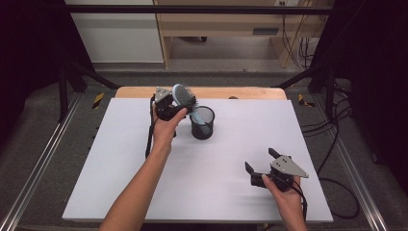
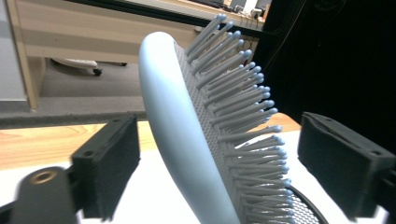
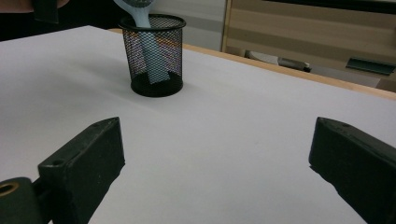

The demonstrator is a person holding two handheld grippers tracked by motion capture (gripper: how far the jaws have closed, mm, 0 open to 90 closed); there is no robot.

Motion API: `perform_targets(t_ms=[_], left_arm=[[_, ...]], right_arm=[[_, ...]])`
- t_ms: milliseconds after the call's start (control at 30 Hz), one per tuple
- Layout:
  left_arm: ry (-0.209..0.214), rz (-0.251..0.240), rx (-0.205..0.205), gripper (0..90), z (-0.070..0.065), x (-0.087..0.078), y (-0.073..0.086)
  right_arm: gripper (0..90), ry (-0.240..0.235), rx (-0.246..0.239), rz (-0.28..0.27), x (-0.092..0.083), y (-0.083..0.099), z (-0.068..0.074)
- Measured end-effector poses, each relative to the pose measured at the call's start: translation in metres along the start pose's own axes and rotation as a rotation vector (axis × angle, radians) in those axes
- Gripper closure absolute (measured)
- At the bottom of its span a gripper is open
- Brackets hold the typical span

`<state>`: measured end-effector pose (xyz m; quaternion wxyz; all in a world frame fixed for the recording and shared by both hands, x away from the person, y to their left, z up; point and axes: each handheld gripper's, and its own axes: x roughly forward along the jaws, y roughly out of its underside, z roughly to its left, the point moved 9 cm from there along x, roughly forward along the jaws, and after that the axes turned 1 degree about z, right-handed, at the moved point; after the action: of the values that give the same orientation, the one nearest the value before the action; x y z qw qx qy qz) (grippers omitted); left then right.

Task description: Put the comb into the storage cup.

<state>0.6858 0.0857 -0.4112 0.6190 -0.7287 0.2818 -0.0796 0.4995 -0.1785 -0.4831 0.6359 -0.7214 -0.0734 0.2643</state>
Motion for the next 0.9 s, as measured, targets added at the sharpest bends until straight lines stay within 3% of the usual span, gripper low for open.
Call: perform_targets(t_ms=[200,600,800,900], left_arm=[[-0.03,-0.007,0.008,6.2,0.005,-0.004,-0.002],[-0.039,-0.016,0.037,4.6,0.006,-0.014,-0.003],[-0.021,-0.014,0.051,3.3,0.0,-0.02,-0.002],[-0.029,-0.037,0.054,3.1,0.0,-0.027,-0.005]], right_arm=[[3.5,0.001,0.0,0.003,0.001,0.001,0.0],[3.5,-0.003,-0.003,0.003,0.002,0.001,0.001],[3.5,-0.005,-0.011,0.006,0.002,0.001,0.002],[3.5,-0.006,-0.026,0.008,0.0,0.002,0.003]])
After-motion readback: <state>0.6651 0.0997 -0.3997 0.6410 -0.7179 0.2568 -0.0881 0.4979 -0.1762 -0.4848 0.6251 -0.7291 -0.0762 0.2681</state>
